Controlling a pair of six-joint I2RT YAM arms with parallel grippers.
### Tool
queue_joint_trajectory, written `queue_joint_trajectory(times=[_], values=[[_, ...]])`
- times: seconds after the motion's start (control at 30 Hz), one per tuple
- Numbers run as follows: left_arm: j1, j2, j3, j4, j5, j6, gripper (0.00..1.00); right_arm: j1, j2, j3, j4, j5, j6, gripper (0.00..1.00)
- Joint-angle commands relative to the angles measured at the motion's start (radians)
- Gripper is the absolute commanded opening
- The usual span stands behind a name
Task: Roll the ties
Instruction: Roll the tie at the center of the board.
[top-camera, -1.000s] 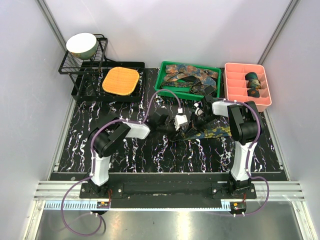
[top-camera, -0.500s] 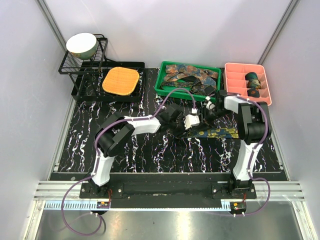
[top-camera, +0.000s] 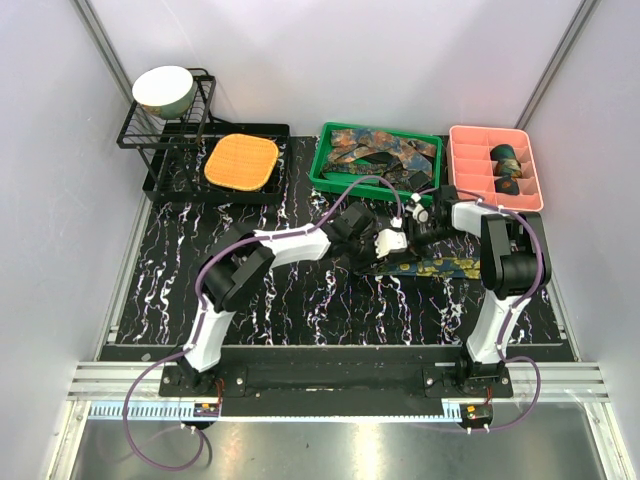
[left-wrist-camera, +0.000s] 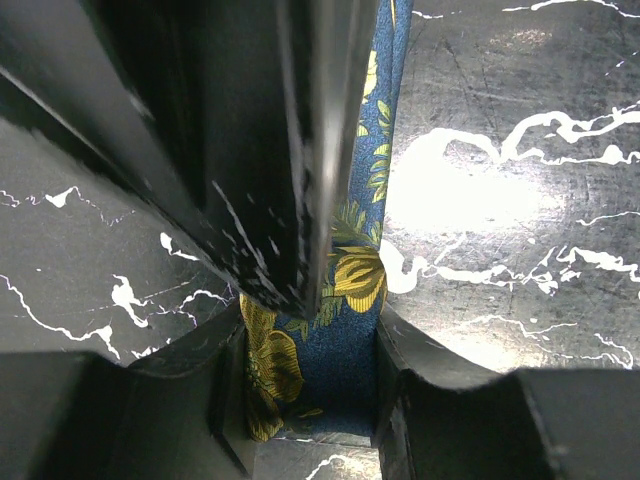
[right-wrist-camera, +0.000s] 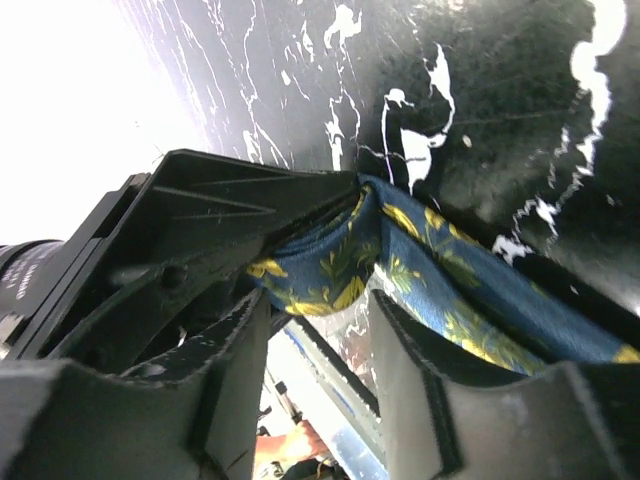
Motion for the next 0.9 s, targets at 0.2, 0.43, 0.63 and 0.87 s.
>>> queue_joint_trajectory(times=[0.2, 0.43, 0.63, 0.87], values=[[-0.006, 0.160, -0.059, -0.310, -0.112, -0.017, 0.10, 0.040, 0.007, -0.034, 0.058, 0.059, 0.011, 0.05], [0.015, 0.123, -0.120, -0.254, -0.078, -0.082, 0.13, 0.044, 0.056, -0.022, 0.041, 0.174, 0.019, 0.00], [0.037, 0.022, -0.254, -0.054, 0.005, -0.111, 0.40, 0.056, 0.084, 0.001, 0.004, 0.239, 0.017, 0.00], [0.037, 0.046, -0.235, 0.161, 0.117, -0.180, 0.49, 0.056, 0.092, 0.012, -0.083, 0.354, -0.039, 0.00]])
